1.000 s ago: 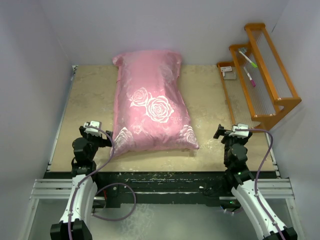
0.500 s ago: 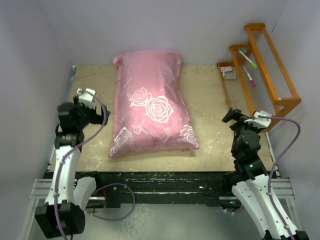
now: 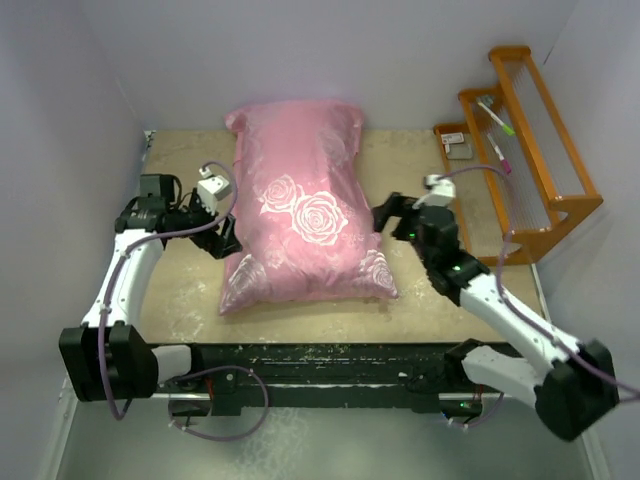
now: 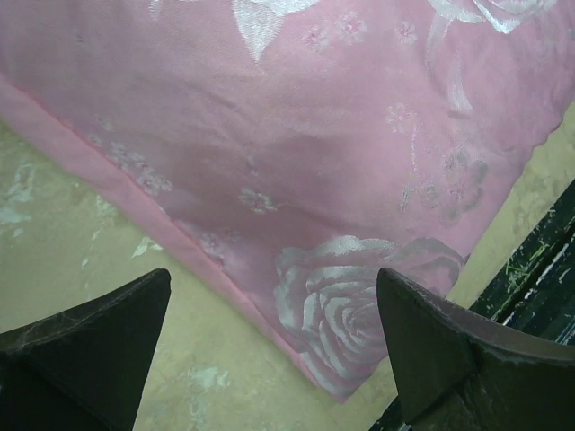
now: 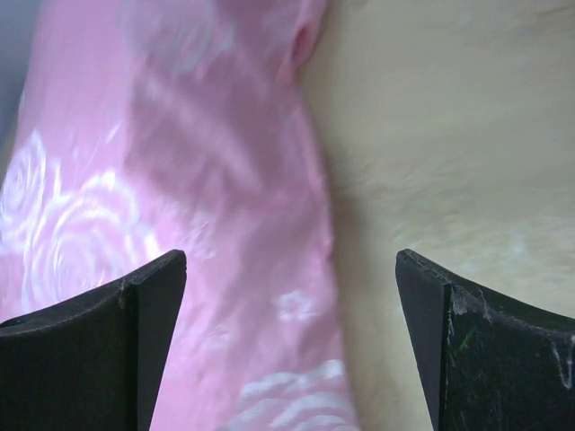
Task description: Remove the pillowcase from the pillow
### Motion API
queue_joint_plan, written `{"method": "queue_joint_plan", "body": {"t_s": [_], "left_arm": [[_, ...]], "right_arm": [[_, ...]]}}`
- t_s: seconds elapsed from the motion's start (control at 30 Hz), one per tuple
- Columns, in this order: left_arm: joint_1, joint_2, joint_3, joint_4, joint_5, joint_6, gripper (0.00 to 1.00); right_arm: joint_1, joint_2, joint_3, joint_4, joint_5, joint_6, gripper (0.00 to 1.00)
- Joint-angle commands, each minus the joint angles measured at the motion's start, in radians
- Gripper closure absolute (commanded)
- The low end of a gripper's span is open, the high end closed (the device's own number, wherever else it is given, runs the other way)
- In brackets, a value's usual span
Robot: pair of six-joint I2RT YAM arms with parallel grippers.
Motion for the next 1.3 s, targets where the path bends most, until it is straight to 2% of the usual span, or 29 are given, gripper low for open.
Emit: {"method": "queue_joint_plan", "body": {"t_s": [0.0,0.1,0.27,0.37,0.4,0.57,0.73,0.83,0.9,0.93,1.0,1.03,1.07,1.1,1.2,1.27], "left_arm": [[-0.048,0.056,-0.001,0.029,0.048,0.053,0.01],[-0.068,0.112,-0.025,0.084,0.046,0.062,0.00],[-0.130,0.205,-0.042,0.106,0.062,0.110,0.22],[-0.174,0.229,-0.050,0.073,0.098,0.150,0.31],[-0.196,0.232,-0.055,0.066,0.101,0.153,0.36],[-0.330,0.175,-0.139,0.098,0.109,0.161,0.86],[-0.394,0.025,-0.192,0.024,0.224,0.324,1.00],[-0.456,-0.039,-0.185,0.005,0.252,0.361,0.99],[-0.517,-0.052,-0.170,0.023,0.242,0.314,0.92],[-0.528,-0.046,-0.150,0.020,0.240,0.298,0.82],[-0.529,-0.027,-0.065,-0.026,0.220,0.288,0.55],[-0.523,-0.011,-0.006,-0.070,0.185,0.297,0.48],[-0.501,0.004,0.047,-0.119,0.152,0.318,0.46],[-0.434,0.026,0.101,-0.157,0.154,0.355,0.44],[-0.111,0.150,0.275,-0.262,0.319,0.453,0.38],[0.072,0.285,0.383,-0.245,0.410,0.396,0.38]], "right_arm": [[0.215,0.196,0.143,0.048,0.072,-0.079,0.00],[0.270,0.295,0.219,0.034,0.102,-0.071,0.00],[0.368,0.441,0.344,-0.040,0.176,-0.099,0.00],[0.386,0.527,0.434,-0.109,0.195,-0.076,0.00],[0.386,0.548,0.455,-0.148,0.200,-0.061,0.00],[0.386,0.577,0.499,-0.265,0.202,-0.042,0.00],[0.385,0.515,0.492,-0.319,0.222,-0.004,0.00],[0.379,0.529,0.527,-0.327,0.239,-0.011,0.00],[0.373,0.584,0.598,-0.362,0.229,-0.009,0.00],[0.373,0.620,0.644,-0.400,0.225,-0.005,0.00],[0.373,0.691,0.747,-0.489,0.227,0.029,0.00],[0.372,0.717,0.799,-0.528,0.242,0.048,0.00],[0.372,0.731,0.817,-0.536,0.270,0.055,0.00],[0.375,0.737,0.825,-0.531,0.282,0.064,0.00],[0.392,0.732,0.811,-0.463,0.288,0.072,0.00],[0.422,0.752,0.833,-0.459,0.305,0.072,0.00]]}}
